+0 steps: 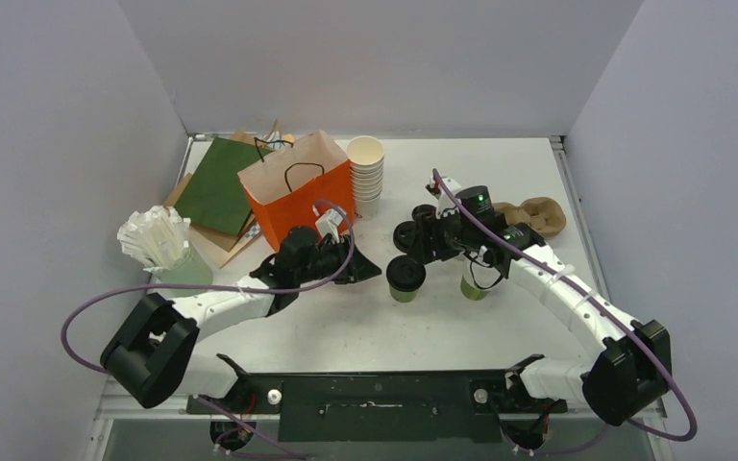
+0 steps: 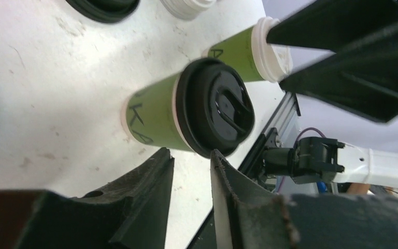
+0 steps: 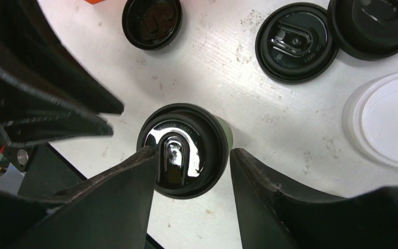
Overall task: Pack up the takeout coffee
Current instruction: Close the cup lid on the coffee cup.
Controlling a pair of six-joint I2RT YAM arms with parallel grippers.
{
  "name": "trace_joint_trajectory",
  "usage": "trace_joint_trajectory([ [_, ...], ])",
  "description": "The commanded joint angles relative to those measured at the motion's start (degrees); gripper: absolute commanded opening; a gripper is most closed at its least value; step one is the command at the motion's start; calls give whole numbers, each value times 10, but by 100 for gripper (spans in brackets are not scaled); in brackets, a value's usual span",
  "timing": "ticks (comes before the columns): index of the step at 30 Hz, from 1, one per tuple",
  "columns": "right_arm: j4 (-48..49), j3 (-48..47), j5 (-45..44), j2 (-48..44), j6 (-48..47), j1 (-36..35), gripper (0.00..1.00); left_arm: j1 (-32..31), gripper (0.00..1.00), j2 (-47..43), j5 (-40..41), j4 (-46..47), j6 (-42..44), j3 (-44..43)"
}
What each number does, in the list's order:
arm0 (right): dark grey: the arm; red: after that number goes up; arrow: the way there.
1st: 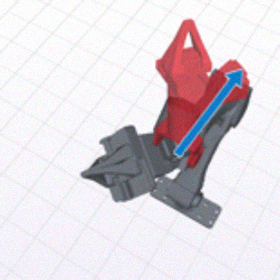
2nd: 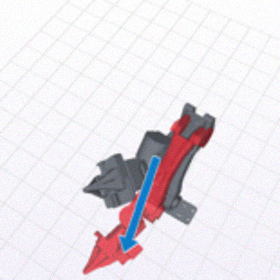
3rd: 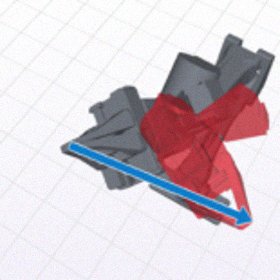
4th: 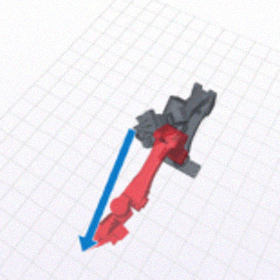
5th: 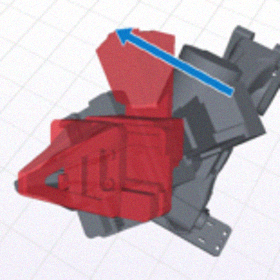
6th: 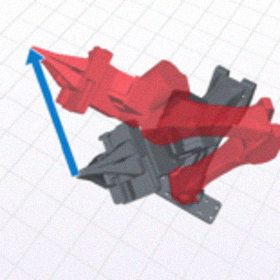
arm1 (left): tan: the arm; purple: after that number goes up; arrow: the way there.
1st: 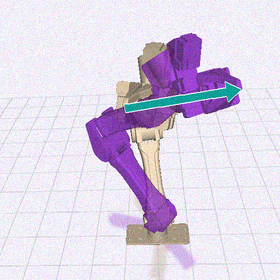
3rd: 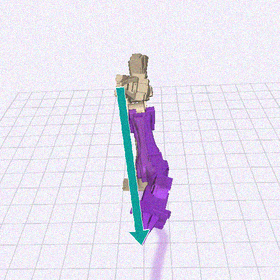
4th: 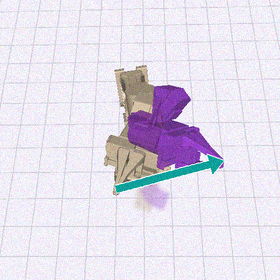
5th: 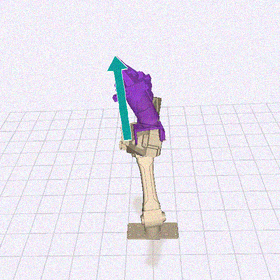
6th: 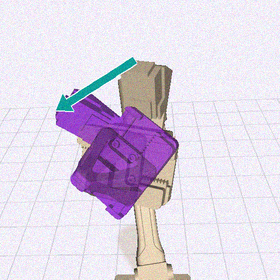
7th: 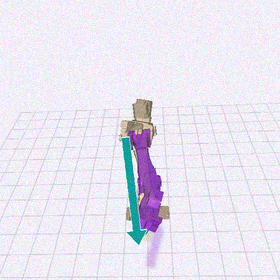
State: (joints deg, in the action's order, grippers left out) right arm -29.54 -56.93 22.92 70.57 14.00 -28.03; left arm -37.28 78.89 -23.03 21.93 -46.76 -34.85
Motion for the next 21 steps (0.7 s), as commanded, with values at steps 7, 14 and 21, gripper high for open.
trace_joint_trajectory([
  [7, 61, -24, 14, 60, -9, 10, 35, -59, 30, -36, 35, 54, -69, 37],
  [14, 58, -12, 38, 72, -9, 10, 33, -58, 22, -3, 39, 56, -65, 18],
  [21, 43, -3, 49, 64, -12, 10, 32, -58, 18, 40, 26, 83, -68, -2],
])
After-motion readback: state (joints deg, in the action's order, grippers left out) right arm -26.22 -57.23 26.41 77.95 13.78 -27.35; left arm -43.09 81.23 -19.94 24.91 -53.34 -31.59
